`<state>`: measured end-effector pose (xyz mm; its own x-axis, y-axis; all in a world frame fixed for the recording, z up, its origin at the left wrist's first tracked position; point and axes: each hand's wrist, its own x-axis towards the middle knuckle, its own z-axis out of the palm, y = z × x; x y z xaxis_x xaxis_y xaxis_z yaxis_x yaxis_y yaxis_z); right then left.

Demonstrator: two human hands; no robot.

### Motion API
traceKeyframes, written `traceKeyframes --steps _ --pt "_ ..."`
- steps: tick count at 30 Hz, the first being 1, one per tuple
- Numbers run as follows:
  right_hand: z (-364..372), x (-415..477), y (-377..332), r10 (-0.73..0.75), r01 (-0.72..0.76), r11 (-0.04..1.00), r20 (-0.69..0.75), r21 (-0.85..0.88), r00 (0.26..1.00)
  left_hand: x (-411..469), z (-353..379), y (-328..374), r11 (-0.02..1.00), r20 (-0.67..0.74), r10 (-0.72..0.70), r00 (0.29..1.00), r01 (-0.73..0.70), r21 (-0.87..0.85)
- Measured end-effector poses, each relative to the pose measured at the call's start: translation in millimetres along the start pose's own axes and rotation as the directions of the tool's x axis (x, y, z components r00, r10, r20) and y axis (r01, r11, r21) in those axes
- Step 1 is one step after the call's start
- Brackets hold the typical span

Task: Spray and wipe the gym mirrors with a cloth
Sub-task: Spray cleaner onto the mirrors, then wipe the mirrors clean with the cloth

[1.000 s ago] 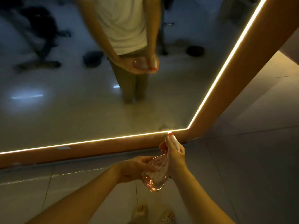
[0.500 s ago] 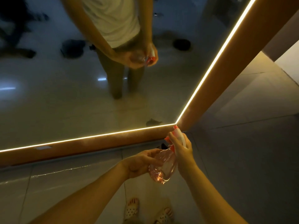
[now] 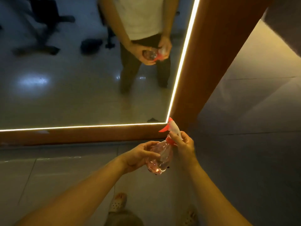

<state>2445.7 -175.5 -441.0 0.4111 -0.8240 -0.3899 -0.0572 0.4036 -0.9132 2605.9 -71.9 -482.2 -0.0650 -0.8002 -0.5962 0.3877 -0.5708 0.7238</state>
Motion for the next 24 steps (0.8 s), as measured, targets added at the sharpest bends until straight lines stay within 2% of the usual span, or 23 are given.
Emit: traceKeyframes --steps 3,8,15,22,24 --pt "-54 6 14 0.006 -0.001 0.985 0.027 -0.17 1.0 17 41 -21 1.0 -0.088 -0.023 0.996 0.024 0.012" --pt "-117 11 42 -0.003 0.015 0.936 0.033 -0.352 0.999 44 93 -58 0.994 -0.196 -0.059 0.979 0.076 0.081" --pt "-145 40 116 -0.076 0.037 0.806 -0.041 -0.591 0.996 102 102 -104 0.972 -0.21 -0.104 0.972 0.144 0.187" --pt "-153 76 224 -0.189 0.217 0.587 0.129 -0.78 0.973 191 71 -194 0.941 -0.298 -0.003 0.955 0.104 0.323" --pt "-162 89 265 -0.221 0.3 0.448 0.221 -0.842 0.95 220 59 -230 0.918 -0.339 0.026 0.941 0.112 0.381"
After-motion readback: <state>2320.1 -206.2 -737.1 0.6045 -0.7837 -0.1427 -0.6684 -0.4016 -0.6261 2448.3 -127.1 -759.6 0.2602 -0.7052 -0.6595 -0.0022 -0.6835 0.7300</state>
